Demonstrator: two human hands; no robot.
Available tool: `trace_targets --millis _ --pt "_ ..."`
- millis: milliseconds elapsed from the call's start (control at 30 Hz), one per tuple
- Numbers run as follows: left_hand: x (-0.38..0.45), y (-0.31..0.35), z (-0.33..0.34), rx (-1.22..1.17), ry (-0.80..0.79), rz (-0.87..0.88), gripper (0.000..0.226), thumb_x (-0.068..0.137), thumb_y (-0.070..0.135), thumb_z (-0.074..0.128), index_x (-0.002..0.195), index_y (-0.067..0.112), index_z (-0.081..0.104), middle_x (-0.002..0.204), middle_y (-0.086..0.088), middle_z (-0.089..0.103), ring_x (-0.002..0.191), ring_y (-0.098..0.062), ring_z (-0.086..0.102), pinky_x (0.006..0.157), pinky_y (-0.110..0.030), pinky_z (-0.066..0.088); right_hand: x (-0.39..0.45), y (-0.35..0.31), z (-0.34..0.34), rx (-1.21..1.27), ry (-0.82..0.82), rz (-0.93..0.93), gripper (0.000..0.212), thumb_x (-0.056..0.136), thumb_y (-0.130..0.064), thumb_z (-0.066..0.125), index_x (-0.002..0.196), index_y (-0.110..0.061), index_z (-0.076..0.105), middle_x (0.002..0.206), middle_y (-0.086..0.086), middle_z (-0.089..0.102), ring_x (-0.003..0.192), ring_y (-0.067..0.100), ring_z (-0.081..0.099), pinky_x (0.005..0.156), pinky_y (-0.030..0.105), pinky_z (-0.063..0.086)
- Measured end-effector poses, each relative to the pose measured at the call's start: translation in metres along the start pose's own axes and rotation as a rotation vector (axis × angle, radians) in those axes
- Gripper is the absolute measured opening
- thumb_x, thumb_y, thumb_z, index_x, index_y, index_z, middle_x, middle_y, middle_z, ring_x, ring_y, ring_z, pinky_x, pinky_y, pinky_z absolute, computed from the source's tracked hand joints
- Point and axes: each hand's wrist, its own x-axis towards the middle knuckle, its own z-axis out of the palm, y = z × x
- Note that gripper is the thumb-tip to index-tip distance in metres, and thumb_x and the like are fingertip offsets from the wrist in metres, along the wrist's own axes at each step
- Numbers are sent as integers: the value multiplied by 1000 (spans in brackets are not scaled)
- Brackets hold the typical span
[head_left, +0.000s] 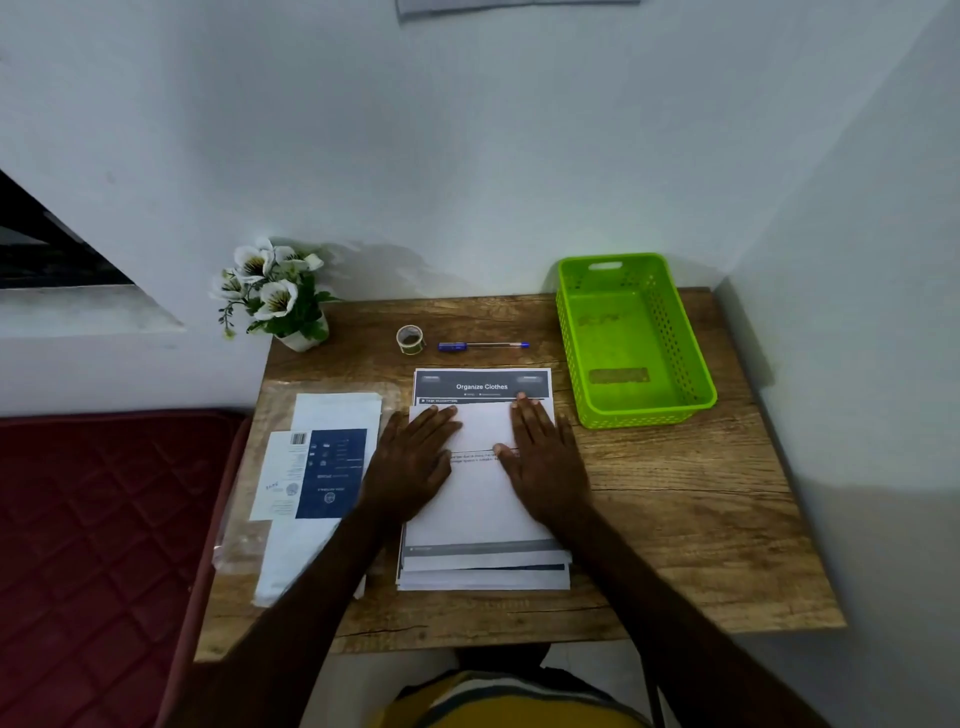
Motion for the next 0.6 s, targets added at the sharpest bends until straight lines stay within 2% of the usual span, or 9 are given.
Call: trace_targets --millis 167,267,367,433,500,600 --pt "0 3 -2 -30 -20 -22 53 104 43 36 154 27 42 165 5 33 156 -15 22 128 -51 14 -5 15 -7 -43 -7 50 70 102 -51 32 156 -6 35 164 12 32 152 27 28 124 46 18" --pt "2 6 -4 -81 13 -40 53 101 44 40 150 25 48 162 3 40 153 -17 31 125 -53 22 -2 11 -7 -55 -8 64 69 100 -48 35 153 -4 40 160 15 38 149 30 34 121 49 26" --pt "12 3 -15 -169 38 -72 61 93 44 56 150 26 47 158 -1 46 146 -22 40 119 -51 34 8 7 -14 -37 26 18 66 91 -41 54 143 0 52 149 20 51 140 37 47 114 55 39" --pt "23 1 -29 -192 -58 -128 74 88 46 70 154 27 41 160 -2 42 146 -24 38 118 -46 34 18 8 -25 7 23 -63 67 81 -33 71 137 1 55 142 21 56 135 39 51 107 55 46" --pt "36 -1 -42 -129 -173 -177 83 82 49 79 154 28 41 160 -1 40 147 -25 36 117 -45 32 32 8 -39 45 -75 -120 73 78 -29 78 141 -3 53 146 20 52 137 37 46 106 51 46" --pt "50 -4 -53 -103 -287 -216 91 75 54 84 152 28 42 159 -4 41 145 -27 36 116 -46 32 54 9 -51 26 -309 -132 85 80 -36 78 153 -15 39 156 14 40 145 32 34 113 46 38"
